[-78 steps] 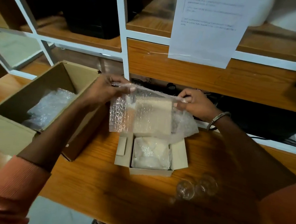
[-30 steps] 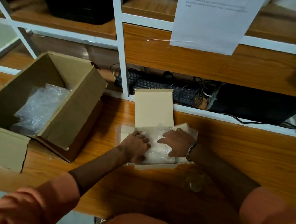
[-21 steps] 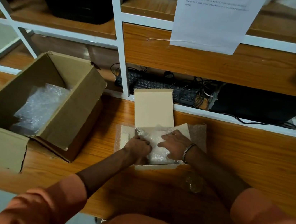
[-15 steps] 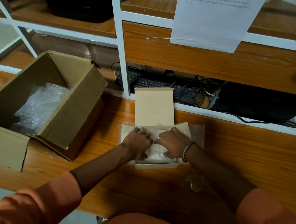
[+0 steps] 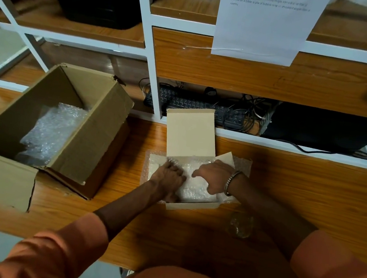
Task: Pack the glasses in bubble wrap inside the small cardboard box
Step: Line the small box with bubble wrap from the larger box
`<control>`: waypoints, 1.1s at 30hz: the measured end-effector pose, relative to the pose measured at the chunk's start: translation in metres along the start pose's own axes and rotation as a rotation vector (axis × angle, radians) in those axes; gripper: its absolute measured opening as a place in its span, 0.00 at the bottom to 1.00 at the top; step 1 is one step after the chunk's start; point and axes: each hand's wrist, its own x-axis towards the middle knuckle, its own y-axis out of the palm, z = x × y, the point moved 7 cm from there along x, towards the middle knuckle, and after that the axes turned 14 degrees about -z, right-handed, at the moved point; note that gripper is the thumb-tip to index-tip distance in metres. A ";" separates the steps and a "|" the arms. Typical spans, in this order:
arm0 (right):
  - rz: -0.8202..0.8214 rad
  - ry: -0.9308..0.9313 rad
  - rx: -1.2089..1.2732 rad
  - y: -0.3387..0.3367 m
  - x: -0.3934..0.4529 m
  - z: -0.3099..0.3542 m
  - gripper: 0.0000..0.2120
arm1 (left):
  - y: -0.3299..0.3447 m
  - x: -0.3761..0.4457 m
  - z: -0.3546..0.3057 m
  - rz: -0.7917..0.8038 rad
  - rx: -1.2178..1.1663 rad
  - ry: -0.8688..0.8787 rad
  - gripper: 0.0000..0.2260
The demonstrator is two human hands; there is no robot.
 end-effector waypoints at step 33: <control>-0.169 -0.052 -0.242 0.041 -0.001 0.001 0.35 | -0.020 -0.013 0.002 -0.090 -0.002 -0.186 0.35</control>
